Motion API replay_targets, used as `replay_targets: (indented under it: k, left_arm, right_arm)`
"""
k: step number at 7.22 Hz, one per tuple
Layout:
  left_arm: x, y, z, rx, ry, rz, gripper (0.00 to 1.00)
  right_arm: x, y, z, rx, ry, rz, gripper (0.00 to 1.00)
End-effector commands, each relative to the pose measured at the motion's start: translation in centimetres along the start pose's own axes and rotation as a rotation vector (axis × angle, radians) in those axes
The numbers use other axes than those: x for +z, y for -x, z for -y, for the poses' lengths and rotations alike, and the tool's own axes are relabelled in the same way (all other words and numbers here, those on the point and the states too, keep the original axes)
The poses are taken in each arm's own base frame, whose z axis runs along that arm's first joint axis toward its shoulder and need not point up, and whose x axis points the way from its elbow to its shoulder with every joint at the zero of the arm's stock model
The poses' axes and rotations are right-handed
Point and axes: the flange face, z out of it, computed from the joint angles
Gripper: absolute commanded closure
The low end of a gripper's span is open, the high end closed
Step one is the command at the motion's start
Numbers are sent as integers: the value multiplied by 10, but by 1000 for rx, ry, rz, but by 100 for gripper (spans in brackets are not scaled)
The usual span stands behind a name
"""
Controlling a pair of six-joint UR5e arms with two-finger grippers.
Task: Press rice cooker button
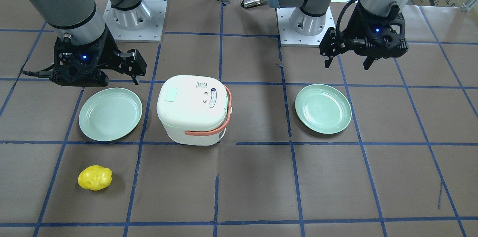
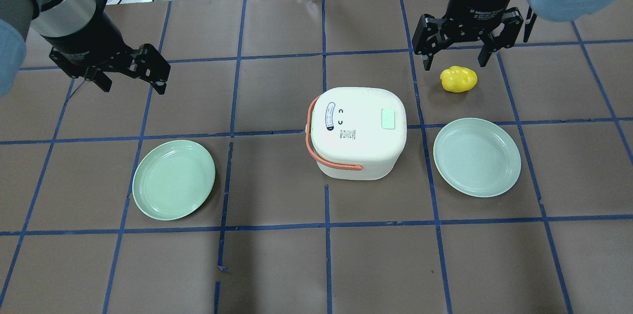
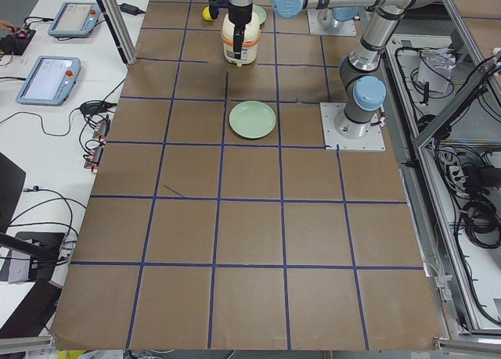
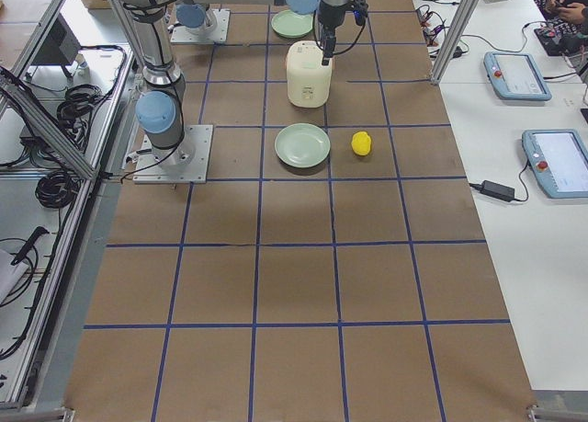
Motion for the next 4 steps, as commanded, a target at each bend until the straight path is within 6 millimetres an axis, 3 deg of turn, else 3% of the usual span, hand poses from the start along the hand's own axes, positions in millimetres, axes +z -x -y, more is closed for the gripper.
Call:
replay_targets:
  k: [1, 4]
  left_arm:
    - [0, 0, 0, 1, 0, 0, 0]
    - [0, 0, 0, 0, 0, 0, 0]
  right_arm:
    - [-1, 2, -2, 1, -2, 0, 0]
    - [-6, 12, -7, 4, -10, 27, 0]
